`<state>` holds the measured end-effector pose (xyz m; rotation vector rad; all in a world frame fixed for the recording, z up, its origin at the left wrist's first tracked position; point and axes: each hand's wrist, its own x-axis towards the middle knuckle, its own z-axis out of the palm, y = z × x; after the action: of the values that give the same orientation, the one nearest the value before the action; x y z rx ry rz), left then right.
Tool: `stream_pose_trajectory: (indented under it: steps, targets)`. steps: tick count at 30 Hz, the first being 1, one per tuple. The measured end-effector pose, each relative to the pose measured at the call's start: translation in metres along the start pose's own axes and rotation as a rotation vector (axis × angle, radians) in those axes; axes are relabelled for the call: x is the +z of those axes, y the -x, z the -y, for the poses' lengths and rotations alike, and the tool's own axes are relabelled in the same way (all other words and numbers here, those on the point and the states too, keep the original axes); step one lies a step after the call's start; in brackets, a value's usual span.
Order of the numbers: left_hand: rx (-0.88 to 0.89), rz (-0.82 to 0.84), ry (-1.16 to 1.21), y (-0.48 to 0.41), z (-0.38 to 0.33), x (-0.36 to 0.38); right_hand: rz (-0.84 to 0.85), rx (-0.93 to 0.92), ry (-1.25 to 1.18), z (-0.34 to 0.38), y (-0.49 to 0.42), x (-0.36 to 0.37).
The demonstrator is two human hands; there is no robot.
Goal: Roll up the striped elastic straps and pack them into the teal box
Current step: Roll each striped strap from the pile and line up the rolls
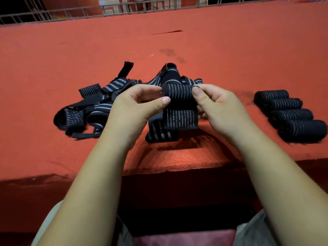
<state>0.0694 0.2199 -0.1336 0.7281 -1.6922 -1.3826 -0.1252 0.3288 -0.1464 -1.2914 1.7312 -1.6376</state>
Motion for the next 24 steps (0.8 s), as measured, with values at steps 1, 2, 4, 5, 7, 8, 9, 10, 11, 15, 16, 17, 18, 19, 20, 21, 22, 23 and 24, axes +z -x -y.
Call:
stream_pose_trajectory:
  steps: [1,2,4,5,7,8,9,10,11,15,16,17,18,19,20,21,22,23,24]
  targets:
    - [0.002,-0.021,0.007,0.0,0.0,0.002,-0.012,-0.005,-0.006,0.0,0.0,0.001]
    - [0.001,-0.029,0.018,0.001,0.0,0.003,-0.023,-0.009,-0.007,0.0,0.0,0.002]
    - [-0.005,-0.032,0.022,0.001,0.001,0.005,-0.028,-0.007,0.003,0.0,0.0,0.003]
    - [-0.001,-0.033,0.017,0.001,0.002,0.006,-0.016,-0.003,0.004,0.0,0.0,0.002]
    - [0.008,-0.028,0.01,0.0,0.003,0.006,0.028,-0.004,-0.008,0.0,0.002,0.002]
    - [0.007,-0.024,0.008,0.0,0.003,0.006,0.044,-0.009,-0.004,-0.001,0.003,0.001]
    - [0.001,-0.023,0.008,0.0,0.004,0.006,0.049,-0.011,0.002,-0.001,0.004,0.001]
    - [-0.006,-0.024,0.01,0.0,0.003,0.006,0.046,-0.011,0.007,-0.002,0.004,0.001]
    - [-0.014,-0.027,0.013,0.0,0.004,0.006,0.037,-0.008,0.003,-0.003,0.003,0.002]
    - [-0.051,-0.011,0.048,0.0,0.004,0.007,0.002,-0.01,-0.005,-0.008,0.0,0.002]
    - [-0.062,0.0,0.057,0.0,0.003,0.007,0.001,-0.013,-0.001,-0.009,-0.001,0.001]
    - [-0.071,0.008,0.065,0.001,0.002,0.008,0.001,-0.013,-0.004,-0.009,-0.002,0.001]
    - [-0.08,0.014,0.074,0.001,0.001,0.008,0.002,-0.013,-0.011,-0.01,-0.003,0.0]
    - [-0.09,0.02,0.086,0.0,0.0,0.008,0.002,-0.014,-0.016,-0.011,-0.003,0.0]
    - [-0.1,0.028,0.095,0.001,-0.001,0.008,0.004,-0.018,-0.018,-0.011,-0.003,-0.001]
    - [-0.107,0.042,0.093,0.0,-0.002,0.008,0.007,-0.024,-0.018,-0.011,-0.003,-0.001]
    - [-0.109,0.06,0.078,0.001,-0.003,0.007,0.012,-0.027,-0.026,-0.012,-0.004,-0.001]
    - [-0.106,0.074,0.057,0.001,-0.003,0.007,0.018,-0.029,-0.04,-0.011,-0.004,0.0]
    - [-0.101,0.081,0.039,0.001,-0.003,0.006,0.024,-0.029,-0.052,-0.01,-0.003,0.0]
